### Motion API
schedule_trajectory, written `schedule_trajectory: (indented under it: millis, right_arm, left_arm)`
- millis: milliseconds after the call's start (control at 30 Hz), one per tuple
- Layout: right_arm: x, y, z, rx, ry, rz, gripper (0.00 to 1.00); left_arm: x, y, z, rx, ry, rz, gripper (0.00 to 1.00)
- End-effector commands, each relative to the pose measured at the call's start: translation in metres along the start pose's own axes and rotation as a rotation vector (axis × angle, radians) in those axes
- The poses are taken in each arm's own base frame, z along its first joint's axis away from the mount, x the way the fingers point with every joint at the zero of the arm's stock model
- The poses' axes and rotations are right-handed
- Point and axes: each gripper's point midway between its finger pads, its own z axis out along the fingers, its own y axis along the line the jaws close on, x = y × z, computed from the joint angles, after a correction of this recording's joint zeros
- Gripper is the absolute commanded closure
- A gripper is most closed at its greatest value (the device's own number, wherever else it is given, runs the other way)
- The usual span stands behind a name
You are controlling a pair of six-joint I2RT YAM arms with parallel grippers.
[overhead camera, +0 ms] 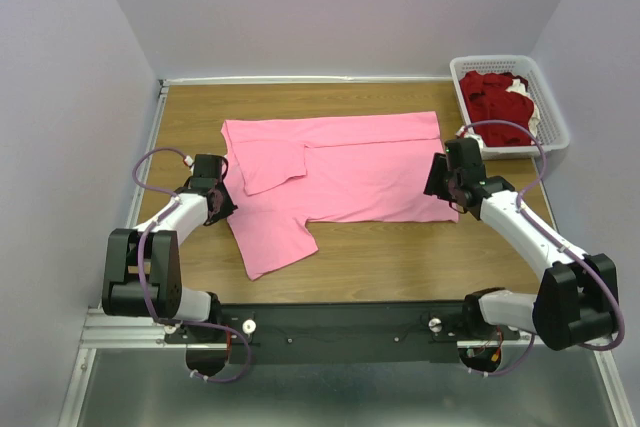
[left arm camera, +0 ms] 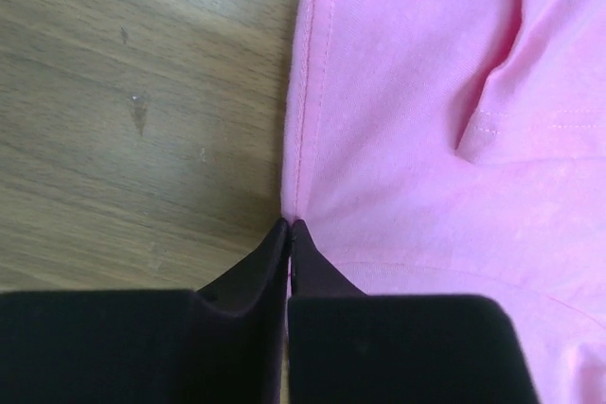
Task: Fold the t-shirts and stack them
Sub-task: Fold the tshirt
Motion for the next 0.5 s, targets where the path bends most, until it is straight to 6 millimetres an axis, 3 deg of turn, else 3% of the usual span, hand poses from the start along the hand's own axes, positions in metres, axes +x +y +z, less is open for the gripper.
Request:
schedule_trajectory:
  millis: [0, 267, 467]
  right_arm:
    - [0.012, -0.040, 0.002, 0.134, 0.042, 0.112, 0.32]
    - [0.053, -0.067, 0.017, 0.151, 0.225, 0.287, 0.32]
    - [0.064, -0.071, 0.026, 0.164, 0.270, 0.317, 0.40]
  left_arm:
    - [0.015, -0.004, -0.006, 0.045, 0.037, 0.000, 1.00]
    - [0.017, -0.009, -0.014, 0.097, 0.019, 0.008, 1.00]
    - [0.011, -0.011, -0.017, 0.110, -0.004, 0.013, 1.00]
